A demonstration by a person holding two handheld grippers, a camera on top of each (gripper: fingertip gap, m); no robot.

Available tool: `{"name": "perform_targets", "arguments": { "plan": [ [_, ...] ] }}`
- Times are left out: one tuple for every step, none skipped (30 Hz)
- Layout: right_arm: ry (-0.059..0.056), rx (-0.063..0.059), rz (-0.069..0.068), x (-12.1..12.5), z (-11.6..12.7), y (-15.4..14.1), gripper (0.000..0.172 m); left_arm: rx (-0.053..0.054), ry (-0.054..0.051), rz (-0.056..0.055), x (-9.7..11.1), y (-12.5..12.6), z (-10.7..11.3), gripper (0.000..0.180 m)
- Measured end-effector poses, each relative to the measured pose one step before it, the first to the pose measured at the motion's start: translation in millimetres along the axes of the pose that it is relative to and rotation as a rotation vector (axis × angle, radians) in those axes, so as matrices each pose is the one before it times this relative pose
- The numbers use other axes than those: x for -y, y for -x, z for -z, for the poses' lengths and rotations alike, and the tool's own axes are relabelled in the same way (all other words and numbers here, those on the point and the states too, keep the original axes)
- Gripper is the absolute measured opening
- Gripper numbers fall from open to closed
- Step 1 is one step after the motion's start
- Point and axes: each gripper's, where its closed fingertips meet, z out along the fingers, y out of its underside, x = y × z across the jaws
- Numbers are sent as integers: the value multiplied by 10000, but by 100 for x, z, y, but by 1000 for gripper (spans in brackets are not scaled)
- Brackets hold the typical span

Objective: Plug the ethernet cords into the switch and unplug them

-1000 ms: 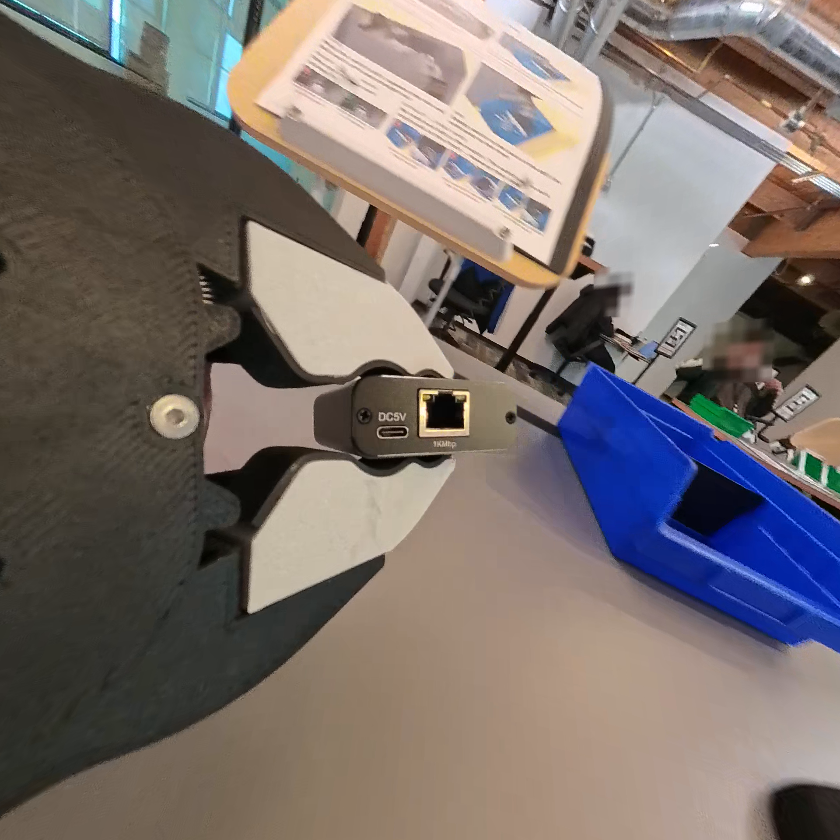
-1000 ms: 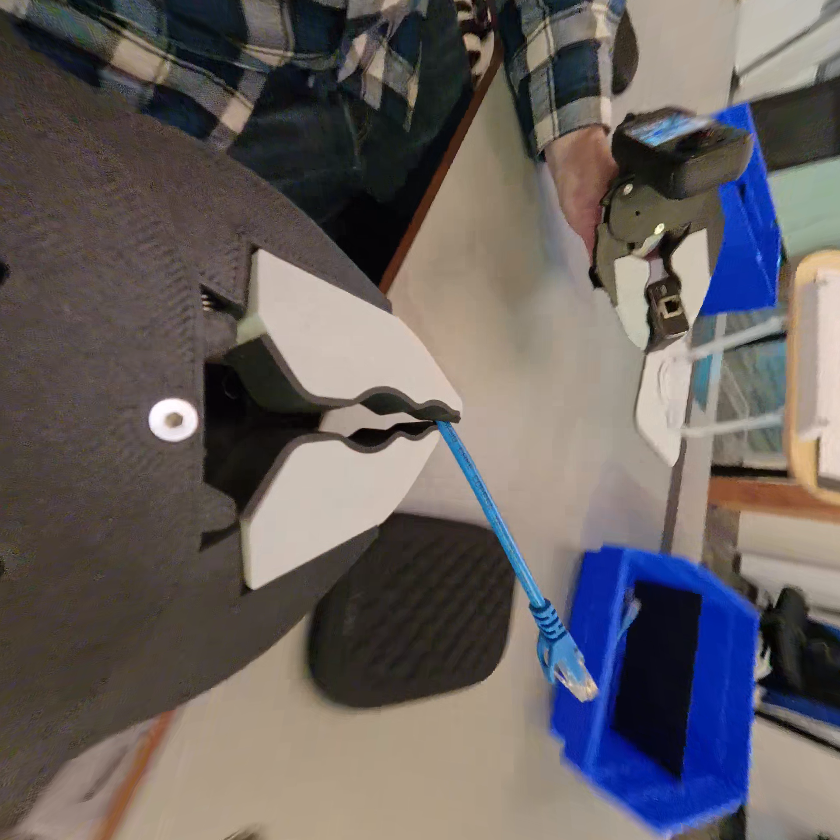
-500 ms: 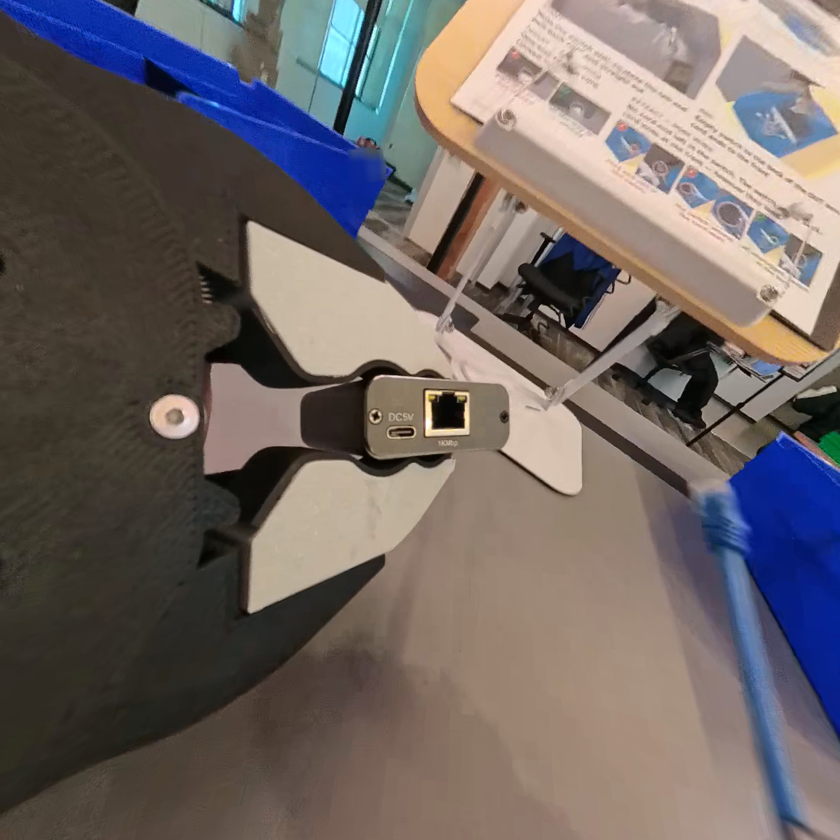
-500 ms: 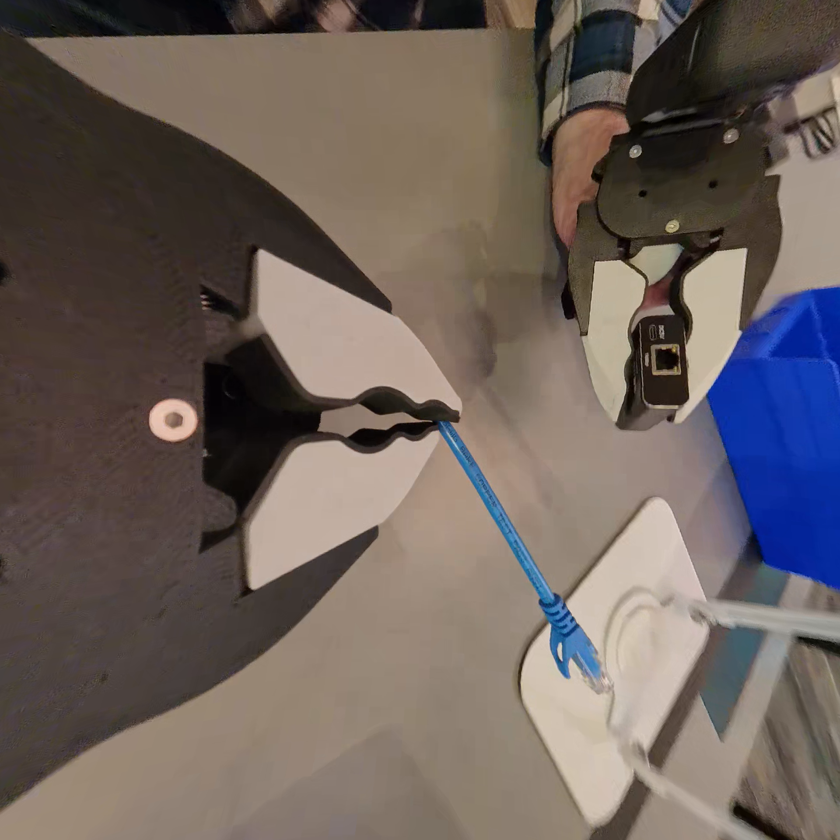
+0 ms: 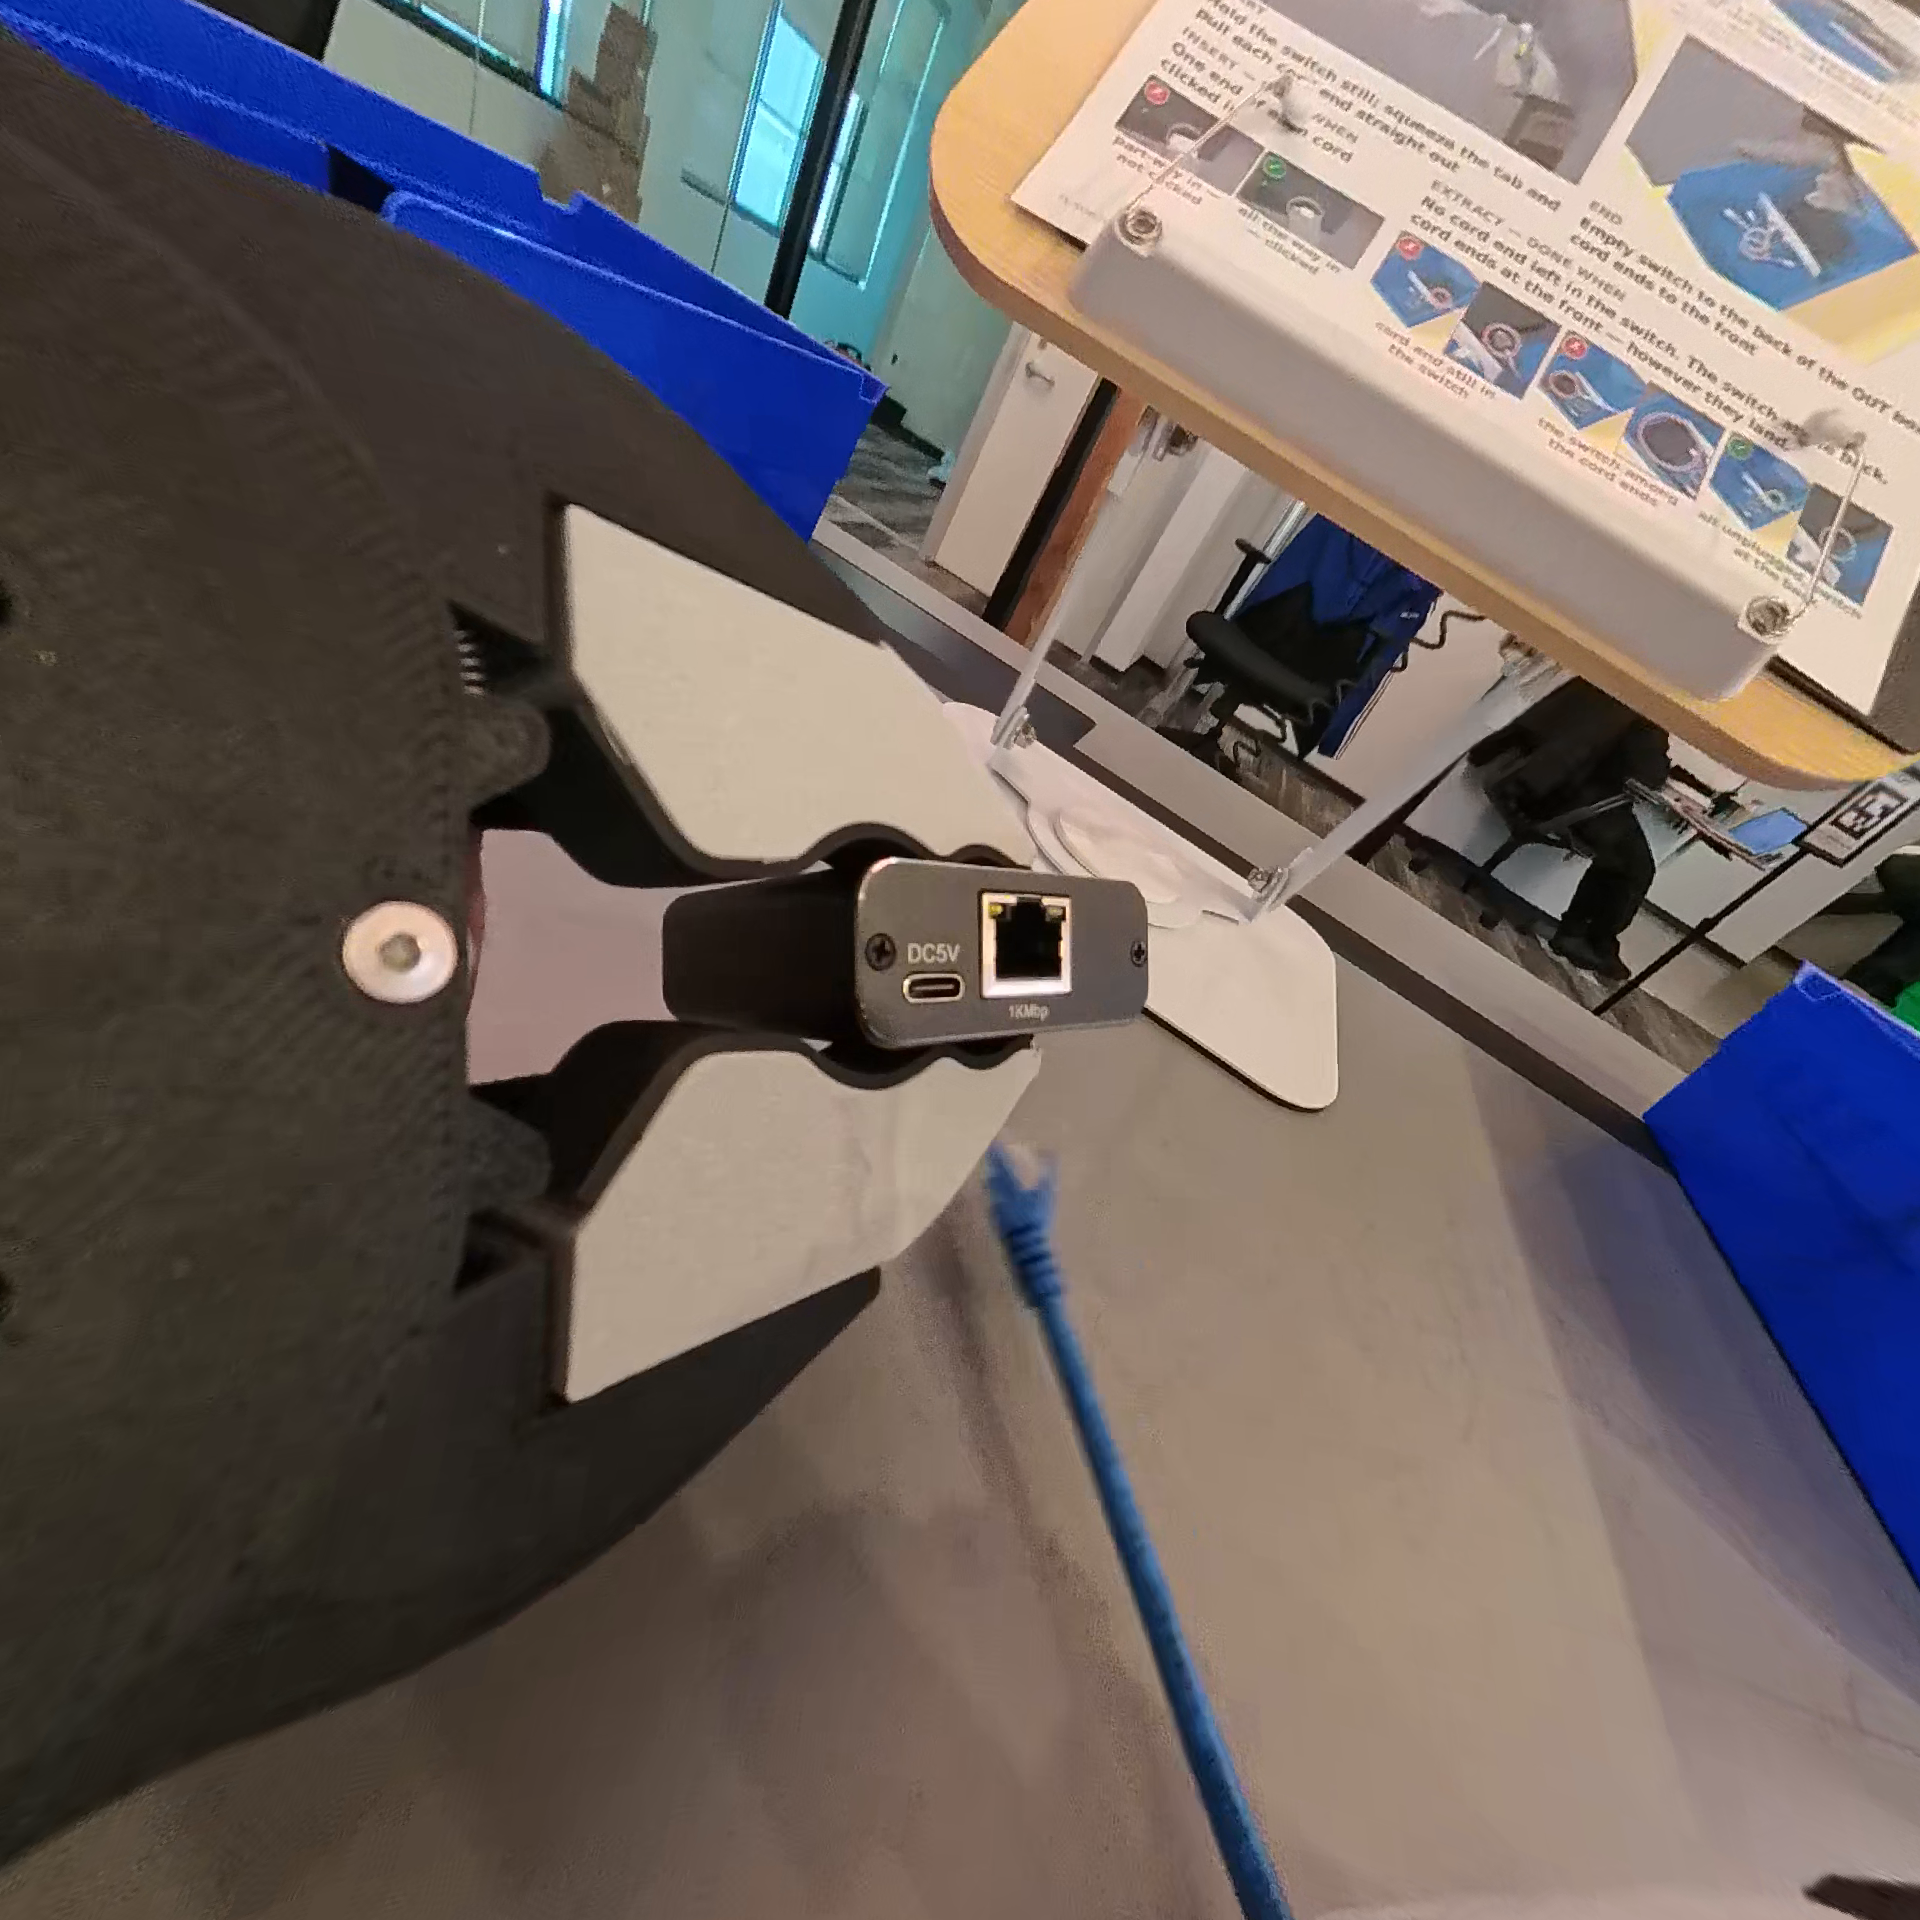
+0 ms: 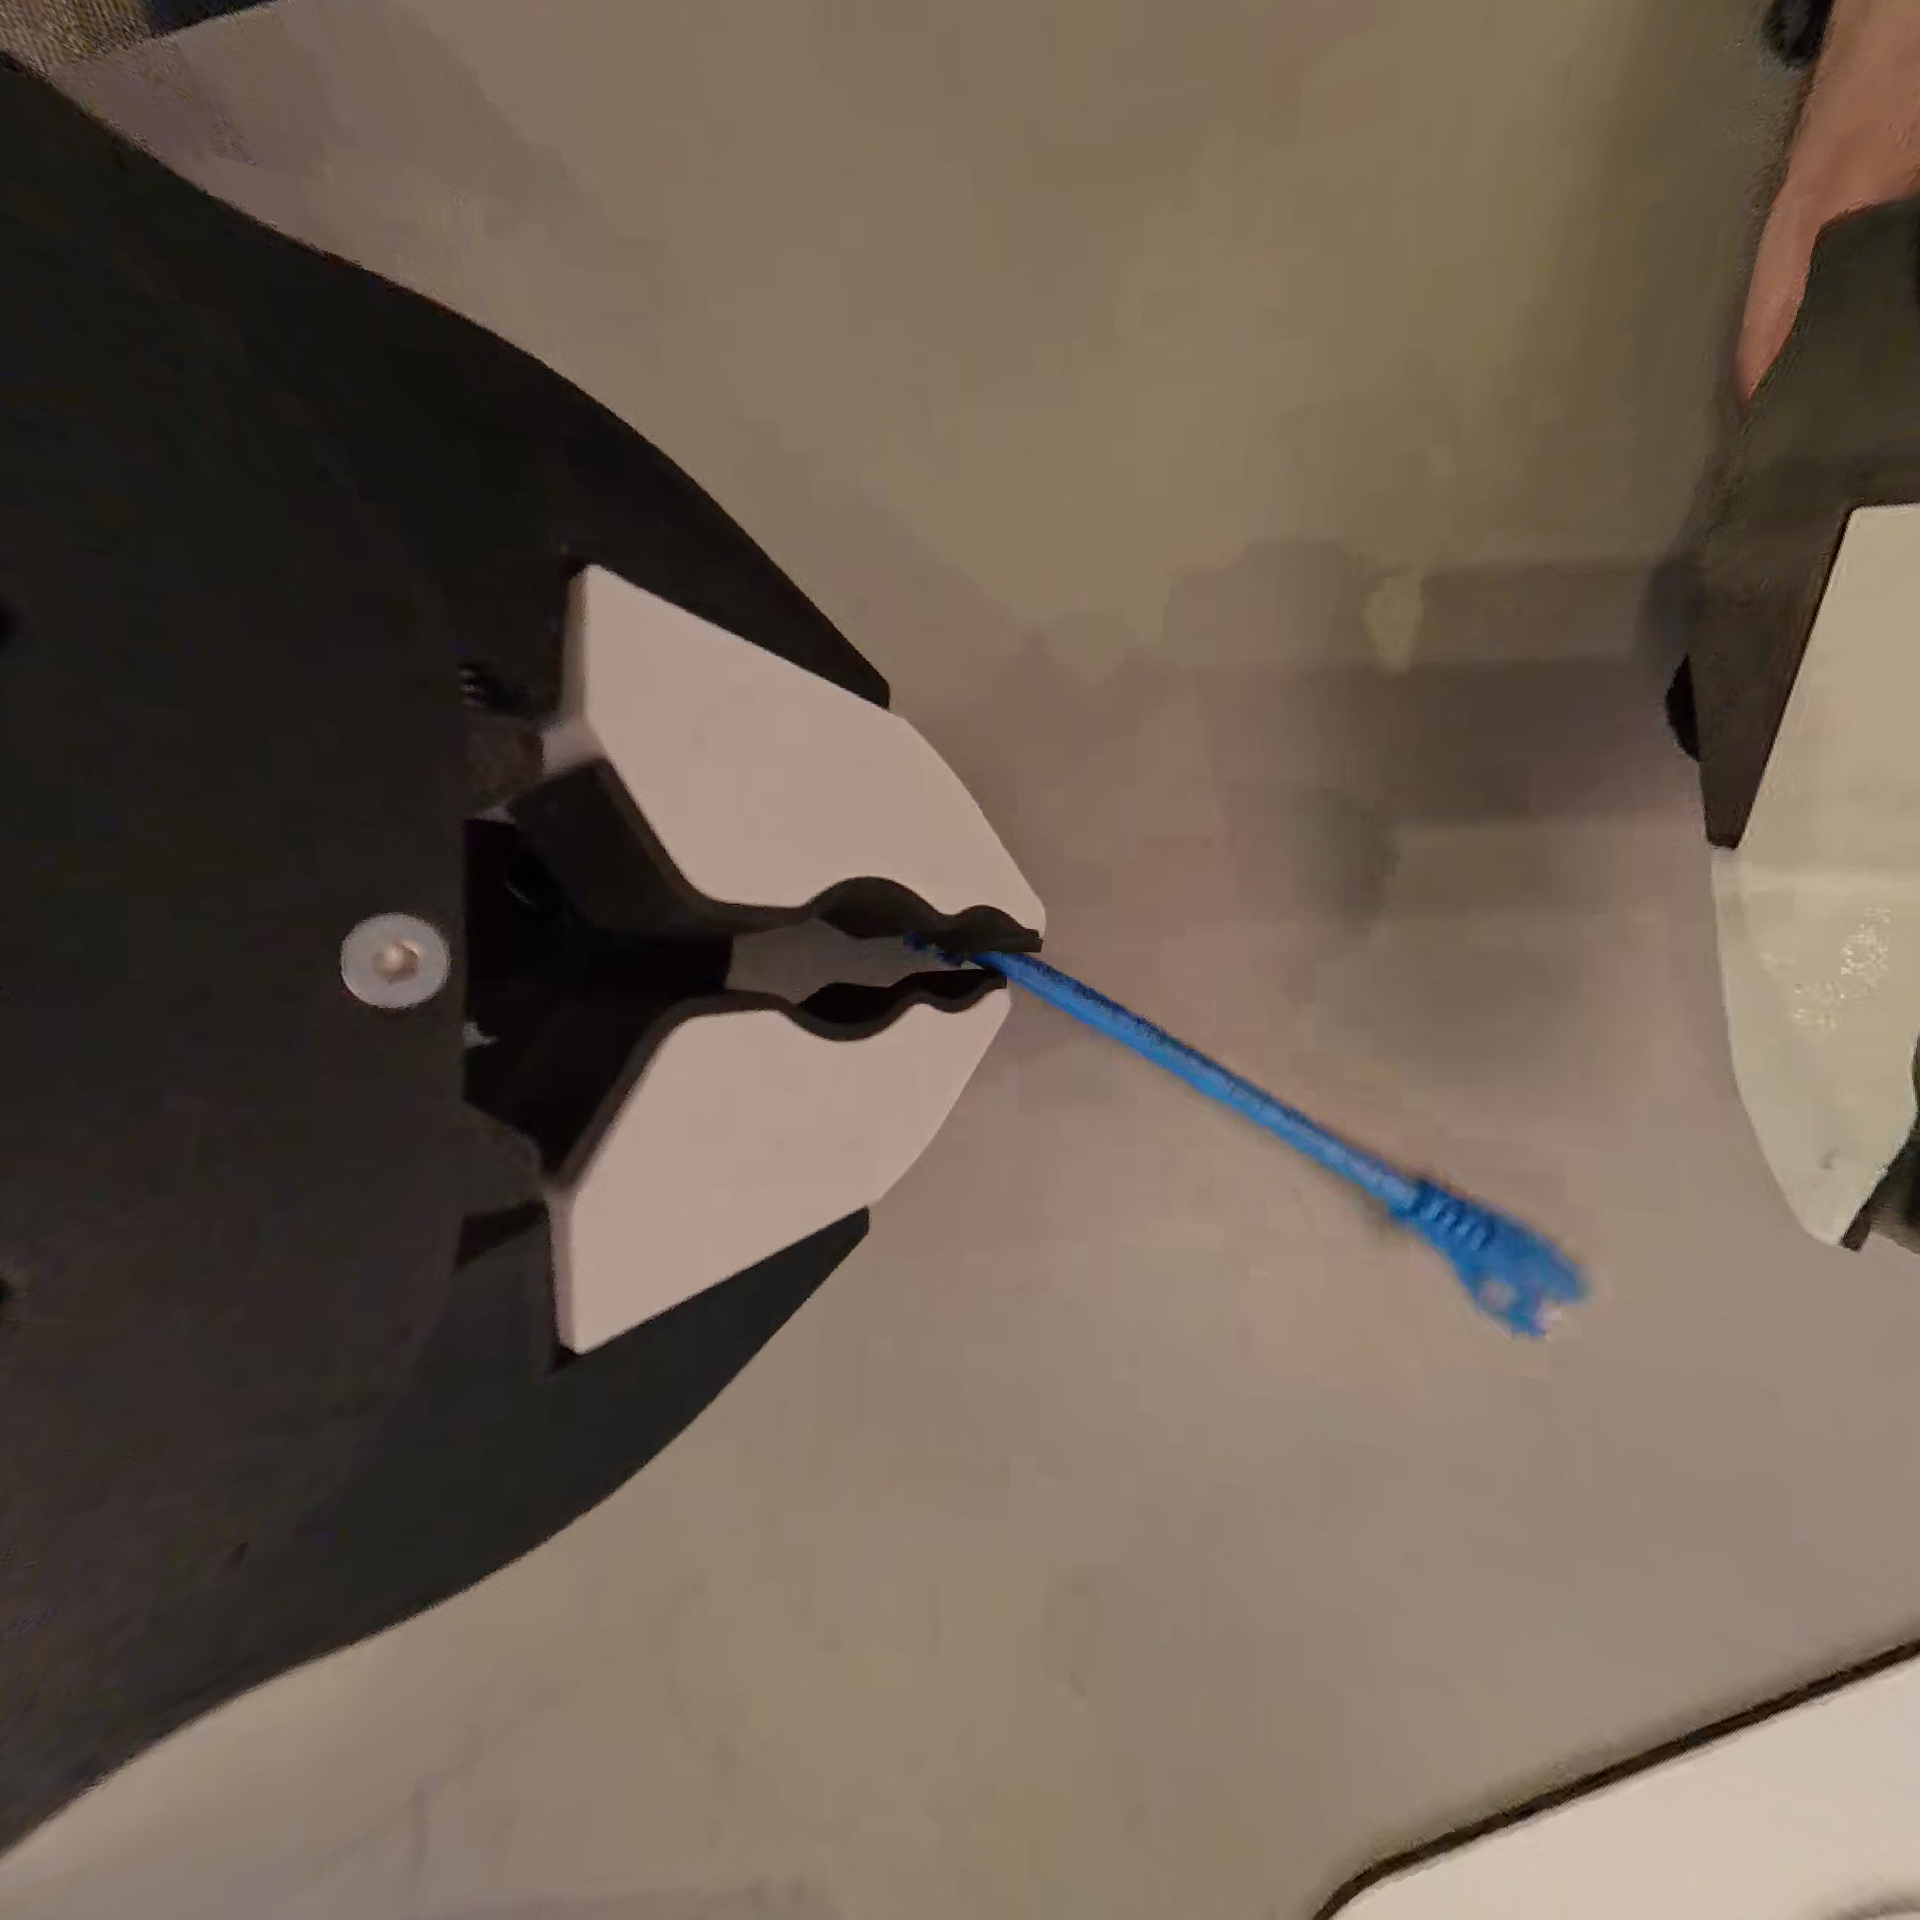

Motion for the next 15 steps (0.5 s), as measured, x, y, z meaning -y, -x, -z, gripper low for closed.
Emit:
{"name": "perform_targets", "arguments": {
  "plan": [
    [40, -25, -18, -110, -185, 131, 5, 73, -11, -72, 36, 30, 30, 27],
    [46, 125, -190, -167, -207, 282, 5, 40, 7, 1, -12, 69, 6, 27],
    [-75, 39, -205, -34, -129, 148, 5, -18, 45, 96, -101, 37, -39, 27],
    [-143, -14, -105, -29, -43, 95, 5, 44, 67, 55, -108, 117, -29, 27],
    [-20, 52, -134, -174, -1, 180, 5, 66, 18, 0, -47, 99, -6, 27],
    [-31, -63, -53, -50, 128, 96, 5, -26, 46, 13, -74, -50, -43, 27],
    [-8, -128, 24, 0, 134, 28, 5, -34, 81, -6, -132, -71, -82, 27],
    [31, 14, -10, -29, 74, 164, 5, -32, 35, 33, -61, -31, -35, 27],
    [58, 68, 7, -27, -21, 146, 5, -61, 17, 75, -43, -53, -38, 26],
    [-16, -37, 58, 41, -100, -112, 5, -67, 57, 46, -118, -64, -82, 26],
    [-44, -27, -40, 39, -175, -273, 6, -47, 96, 33, -177, -41, -73, 26],
    [-147, 155, -116, 238, -125, -140, 5, -31, 39, 66, -86, -2, -26, 26],
    [-70, 119, -88, 232, -173, -263, 5, -12, 32, 197, -109, 102, 21, 26],
    [22, -31, -62, 237, -144, -558, 5, 102, 205, 265, -312, 282, -71, 26],
    [138, -40, 1, 196, -128, -652, 5, 5, 151, -44, -272, -25, -171, 26]
  ]
}}
